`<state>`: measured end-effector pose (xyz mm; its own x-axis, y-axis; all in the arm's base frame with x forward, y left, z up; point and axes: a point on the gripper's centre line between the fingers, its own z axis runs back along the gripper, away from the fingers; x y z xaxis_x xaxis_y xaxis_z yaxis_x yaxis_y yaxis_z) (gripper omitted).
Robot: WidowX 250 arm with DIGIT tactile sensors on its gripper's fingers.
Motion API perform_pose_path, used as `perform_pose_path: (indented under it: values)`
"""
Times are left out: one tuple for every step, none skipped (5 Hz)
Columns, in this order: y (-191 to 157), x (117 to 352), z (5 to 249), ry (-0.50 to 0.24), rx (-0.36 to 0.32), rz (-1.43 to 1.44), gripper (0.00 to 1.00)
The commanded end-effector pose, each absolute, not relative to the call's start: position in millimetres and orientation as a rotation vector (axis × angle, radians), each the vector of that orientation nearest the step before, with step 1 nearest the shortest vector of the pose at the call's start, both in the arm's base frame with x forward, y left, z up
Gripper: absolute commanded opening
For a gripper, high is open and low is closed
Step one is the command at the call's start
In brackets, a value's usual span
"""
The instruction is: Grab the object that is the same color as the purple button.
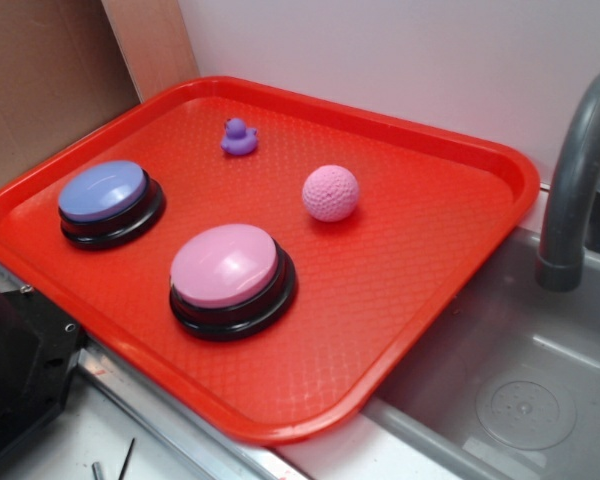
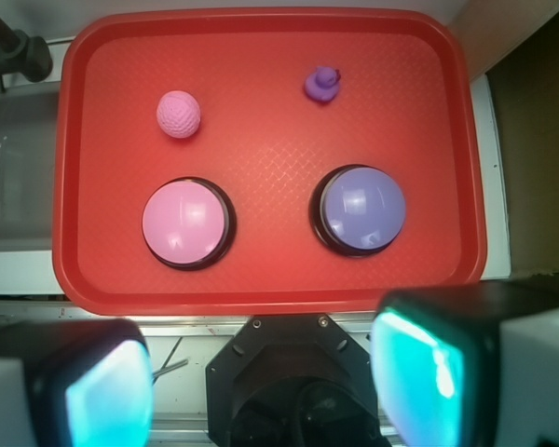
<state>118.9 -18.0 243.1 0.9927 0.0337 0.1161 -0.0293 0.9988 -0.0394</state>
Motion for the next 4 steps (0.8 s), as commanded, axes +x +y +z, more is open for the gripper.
perform_pose_path:
  values:
    - [-18.0,118.9,243.1,-0.117,-0.038,0.032,1.00]
    - [-14.1,126.8,229.2,-0.173,-0.103,0.169,1.00]
    - [-9.3,138.9,215.5,-0.180,-0.120,0.263,1.00]
    - [4.6,161.7,196.8,-0.190,-0.162,0.440,1.00]
